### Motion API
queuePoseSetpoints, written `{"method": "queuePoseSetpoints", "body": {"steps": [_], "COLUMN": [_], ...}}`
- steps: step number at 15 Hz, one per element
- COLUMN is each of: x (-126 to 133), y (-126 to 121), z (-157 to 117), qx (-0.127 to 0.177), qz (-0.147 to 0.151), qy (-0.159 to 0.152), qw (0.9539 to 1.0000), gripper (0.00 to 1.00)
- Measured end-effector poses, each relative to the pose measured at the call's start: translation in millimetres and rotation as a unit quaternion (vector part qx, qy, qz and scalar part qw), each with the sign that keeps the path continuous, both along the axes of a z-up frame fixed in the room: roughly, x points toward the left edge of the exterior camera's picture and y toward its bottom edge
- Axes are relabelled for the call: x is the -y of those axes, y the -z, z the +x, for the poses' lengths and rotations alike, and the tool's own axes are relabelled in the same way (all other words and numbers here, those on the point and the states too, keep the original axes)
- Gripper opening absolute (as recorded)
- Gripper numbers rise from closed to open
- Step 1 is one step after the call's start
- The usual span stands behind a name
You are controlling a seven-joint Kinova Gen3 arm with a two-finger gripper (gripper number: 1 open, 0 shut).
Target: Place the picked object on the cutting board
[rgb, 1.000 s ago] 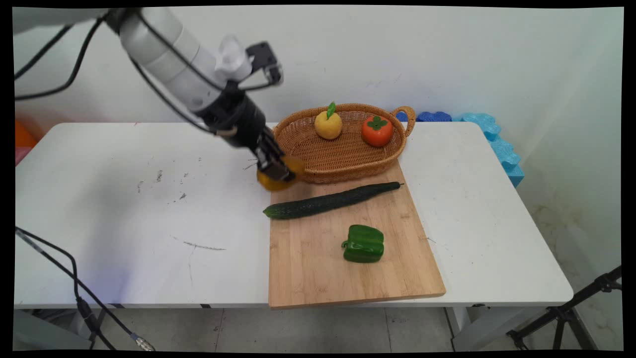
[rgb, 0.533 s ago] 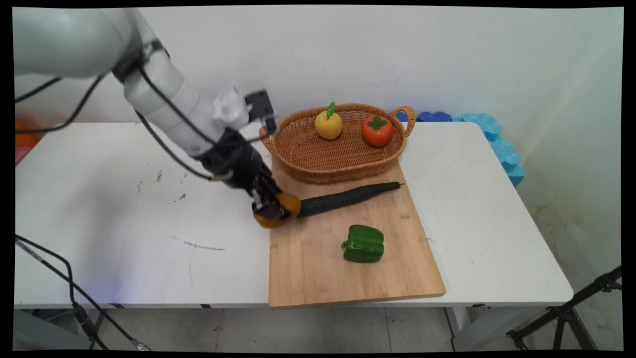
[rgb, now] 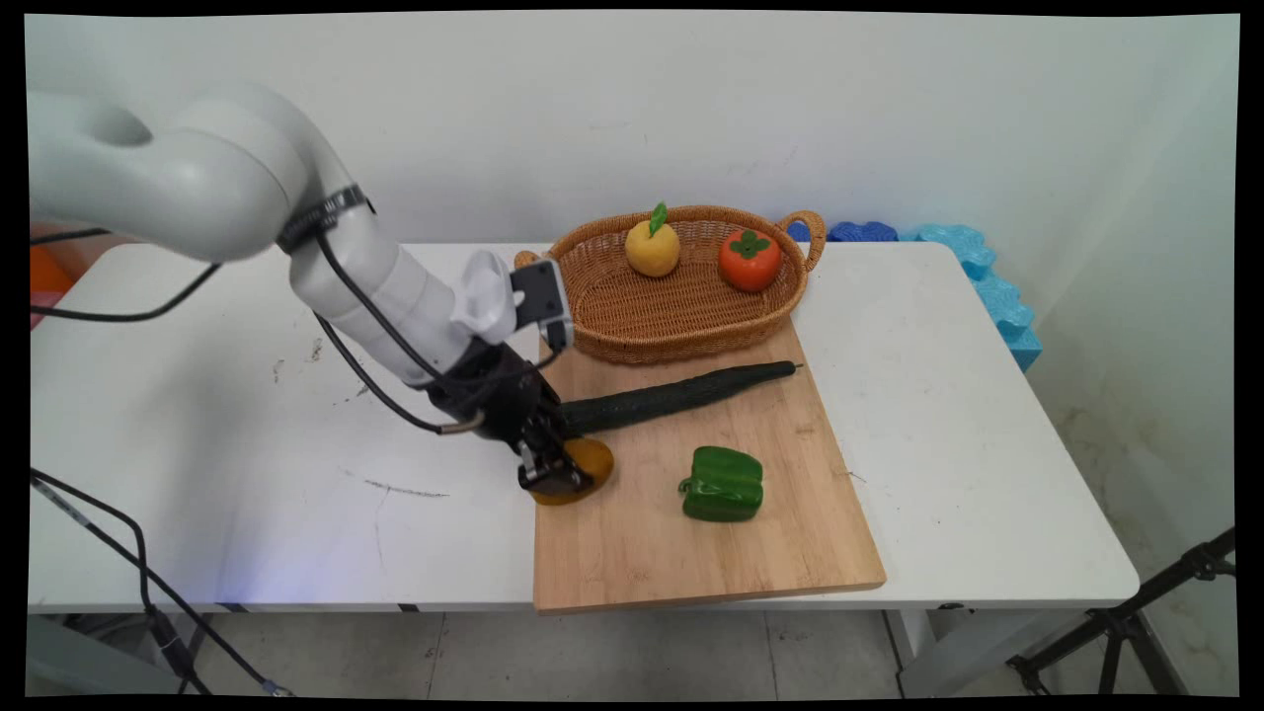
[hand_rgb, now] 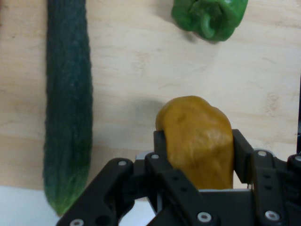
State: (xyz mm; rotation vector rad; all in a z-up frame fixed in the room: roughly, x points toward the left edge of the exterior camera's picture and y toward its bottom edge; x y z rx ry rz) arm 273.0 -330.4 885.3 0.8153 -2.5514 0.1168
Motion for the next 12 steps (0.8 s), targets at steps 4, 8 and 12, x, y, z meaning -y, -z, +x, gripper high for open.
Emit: {"method": "queuePoseSetpoints", "body": {"steps": [4, 8, 12], "x": [-1, -1, -1], "y": [15, 26, 29], "z": [-6, -9, -10], "qx": [-0.003, -0.008, -0.019], "qz": [-0.008, -0.015, -0.022], "qy": [0.009, 0.018, 0.026], "qw": [0.9999, 0.9997, 0.9992], "gripper": [0.00, 0.00, 1.00]}}
